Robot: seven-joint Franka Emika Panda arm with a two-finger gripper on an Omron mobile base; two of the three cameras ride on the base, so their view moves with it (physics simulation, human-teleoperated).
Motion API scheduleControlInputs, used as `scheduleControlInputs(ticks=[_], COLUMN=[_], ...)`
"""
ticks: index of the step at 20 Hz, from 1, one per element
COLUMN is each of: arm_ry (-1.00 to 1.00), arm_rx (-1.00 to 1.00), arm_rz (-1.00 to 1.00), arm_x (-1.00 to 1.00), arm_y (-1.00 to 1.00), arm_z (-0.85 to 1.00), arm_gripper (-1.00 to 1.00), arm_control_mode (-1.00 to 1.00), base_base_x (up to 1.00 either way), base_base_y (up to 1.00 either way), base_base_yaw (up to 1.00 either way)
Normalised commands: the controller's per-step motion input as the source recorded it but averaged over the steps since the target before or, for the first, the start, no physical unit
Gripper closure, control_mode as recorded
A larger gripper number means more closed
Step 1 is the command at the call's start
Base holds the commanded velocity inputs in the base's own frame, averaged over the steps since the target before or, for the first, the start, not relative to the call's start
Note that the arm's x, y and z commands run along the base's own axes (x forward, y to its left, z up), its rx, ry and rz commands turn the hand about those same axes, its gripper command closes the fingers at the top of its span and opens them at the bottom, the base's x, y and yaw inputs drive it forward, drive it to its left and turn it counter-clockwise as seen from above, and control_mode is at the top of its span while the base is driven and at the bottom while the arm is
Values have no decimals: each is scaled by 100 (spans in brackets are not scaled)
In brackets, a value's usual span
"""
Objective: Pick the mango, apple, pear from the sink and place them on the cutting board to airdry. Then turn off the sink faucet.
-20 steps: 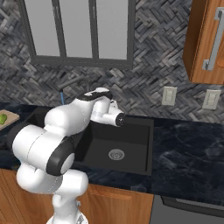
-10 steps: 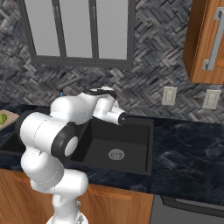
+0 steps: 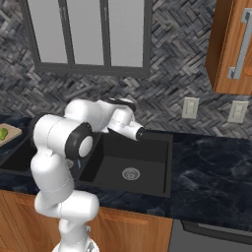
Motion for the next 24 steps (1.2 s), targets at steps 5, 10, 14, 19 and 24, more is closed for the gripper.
scheduleControlInputs(ticks=[5, 10, 14, 19, 24], arm_ry=[0, 0, 0, 0, 0], arm_rx=[3, 2, 2, 2, 2], arm_rz=[3, 4, 4, 5, 5], arm_x=[40, 41, 42, 38, 34], arm_y=[0, 0, 0, 0, 0], arm_z=[-9, -11, -13, -14, -13], arm_gripper=[-100, -100, -100, -100, -100], arm_control_mode=[-100, -100, -100, -100, -100], base_base_x=[0, 0, 0, 0, 0], base_base_y=[0, 0, 0, 0, 0], base_base_yaw=[0, 0, 0, 0, 0])
